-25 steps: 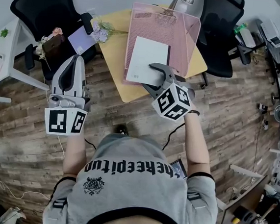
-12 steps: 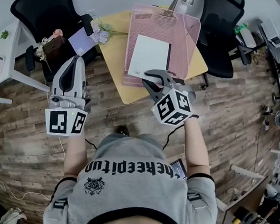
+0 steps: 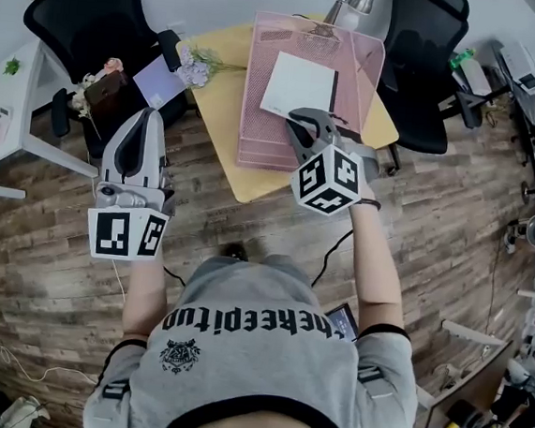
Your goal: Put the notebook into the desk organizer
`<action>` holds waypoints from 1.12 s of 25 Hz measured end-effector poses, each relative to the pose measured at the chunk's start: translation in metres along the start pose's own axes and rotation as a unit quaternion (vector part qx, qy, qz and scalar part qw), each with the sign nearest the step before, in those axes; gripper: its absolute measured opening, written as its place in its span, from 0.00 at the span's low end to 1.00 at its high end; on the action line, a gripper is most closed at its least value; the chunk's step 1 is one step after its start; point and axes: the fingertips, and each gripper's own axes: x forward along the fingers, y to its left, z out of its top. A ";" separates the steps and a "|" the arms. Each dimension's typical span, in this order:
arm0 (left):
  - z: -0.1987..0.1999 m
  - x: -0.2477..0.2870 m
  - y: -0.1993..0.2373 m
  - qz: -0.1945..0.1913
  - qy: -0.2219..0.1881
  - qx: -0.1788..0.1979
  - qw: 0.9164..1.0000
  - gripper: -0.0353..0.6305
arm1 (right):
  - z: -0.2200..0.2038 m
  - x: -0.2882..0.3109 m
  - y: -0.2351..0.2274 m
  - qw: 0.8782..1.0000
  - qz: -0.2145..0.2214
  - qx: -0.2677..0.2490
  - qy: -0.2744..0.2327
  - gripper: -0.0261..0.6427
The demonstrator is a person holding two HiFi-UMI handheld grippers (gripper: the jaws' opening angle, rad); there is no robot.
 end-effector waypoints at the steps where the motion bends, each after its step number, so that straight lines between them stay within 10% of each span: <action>1: 0.001 0.000 0.000 0.001 0.000 0.001 1.000 0.06 | -0.002 0.004 -0.002 1.000 -0.002 0.002 0.007 0.08; 10: 0.000 -0.003 0.008 0.012 0.006 0.001 1.000 0.06 | -0.009 0.021 -0.005 0.995 0.044 0.084 0.011 0.10; 19: -0.004 -0.001 0.005 0.008 0.007 -0.006 1.000 0.06 | -0.001 0.012 0.005 0.966 0.135 0.216 -0.042 0.17; 28: -0.004 0.004 -0.012 -0.013 0.006 -0.006 1.000 0.06 | 0.004 -0.011 -0.016 0.938 0.028 0.328 -0.111 0.11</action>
